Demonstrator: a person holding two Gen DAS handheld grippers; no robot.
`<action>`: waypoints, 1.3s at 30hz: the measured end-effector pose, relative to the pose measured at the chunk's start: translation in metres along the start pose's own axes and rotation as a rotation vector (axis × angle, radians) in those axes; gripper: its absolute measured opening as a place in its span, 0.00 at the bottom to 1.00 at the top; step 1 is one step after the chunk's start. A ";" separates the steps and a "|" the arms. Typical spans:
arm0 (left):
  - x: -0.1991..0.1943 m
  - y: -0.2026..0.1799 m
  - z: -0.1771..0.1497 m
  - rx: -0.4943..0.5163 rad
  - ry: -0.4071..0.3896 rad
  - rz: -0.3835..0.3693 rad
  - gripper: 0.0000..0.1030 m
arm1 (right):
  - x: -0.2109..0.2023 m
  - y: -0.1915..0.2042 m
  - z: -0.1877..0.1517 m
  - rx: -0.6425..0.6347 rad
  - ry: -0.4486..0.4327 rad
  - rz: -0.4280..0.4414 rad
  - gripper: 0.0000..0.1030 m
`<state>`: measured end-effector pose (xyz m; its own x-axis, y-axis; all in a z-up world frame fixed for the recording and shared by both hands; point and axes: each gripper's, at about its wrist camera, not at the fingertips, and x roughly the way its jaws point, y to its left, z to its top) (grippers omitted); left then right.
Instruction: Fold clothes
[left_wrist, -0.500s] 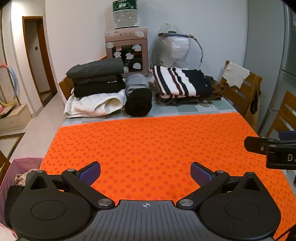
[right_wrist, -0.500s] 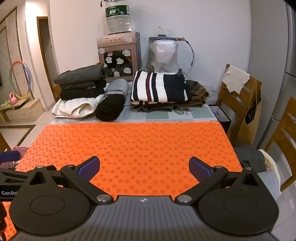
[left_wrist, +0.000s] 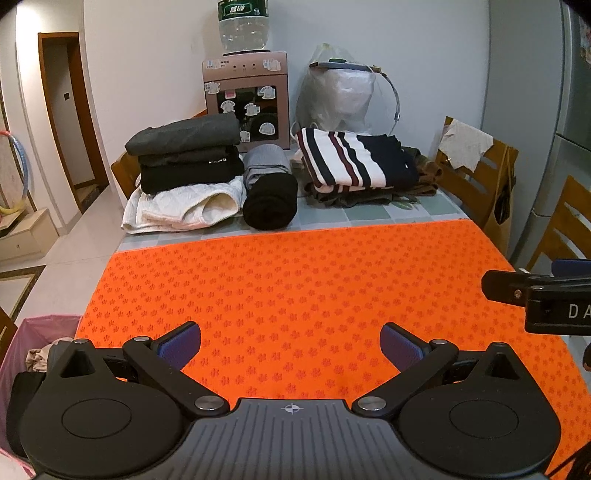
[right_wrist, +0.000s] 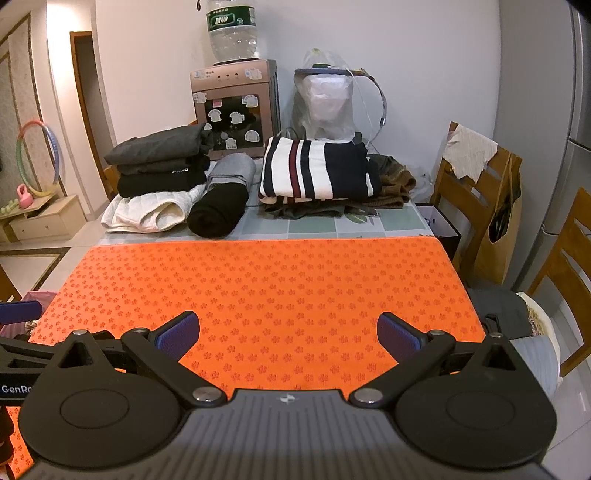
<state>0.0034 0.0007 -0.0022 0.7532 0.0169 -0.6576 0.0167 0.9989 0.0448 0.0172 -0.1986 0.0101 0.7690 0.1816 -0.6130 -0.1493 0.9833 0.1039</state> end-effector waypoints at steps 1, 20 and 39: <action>0.000 0.000 0.000 -0.001 0.002 0.000 1.00 | 0.000 0.000 -0.001 0.000 0.000 -0.001 1.00; 0.004 0.000 -0.001 0.000 0.022 -0.003 1.00 | 0.002 0.001 0.001 0.005 0.015 -0.010 1.00; 0.008 -0.001 -0.003 -0.003 0.040 -0.016 1.00 | 0.005 0.002 0.003 0.011 0.033 -0.029 1.00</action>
<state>0.0071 -0.0001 -0.0099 0.7257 0.0030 -0.6880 0.0266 0.9991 0.0324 0.0228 -0.1959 0.0090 0.7519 0.1528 -0.6413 -0.1206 0.9882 0.0941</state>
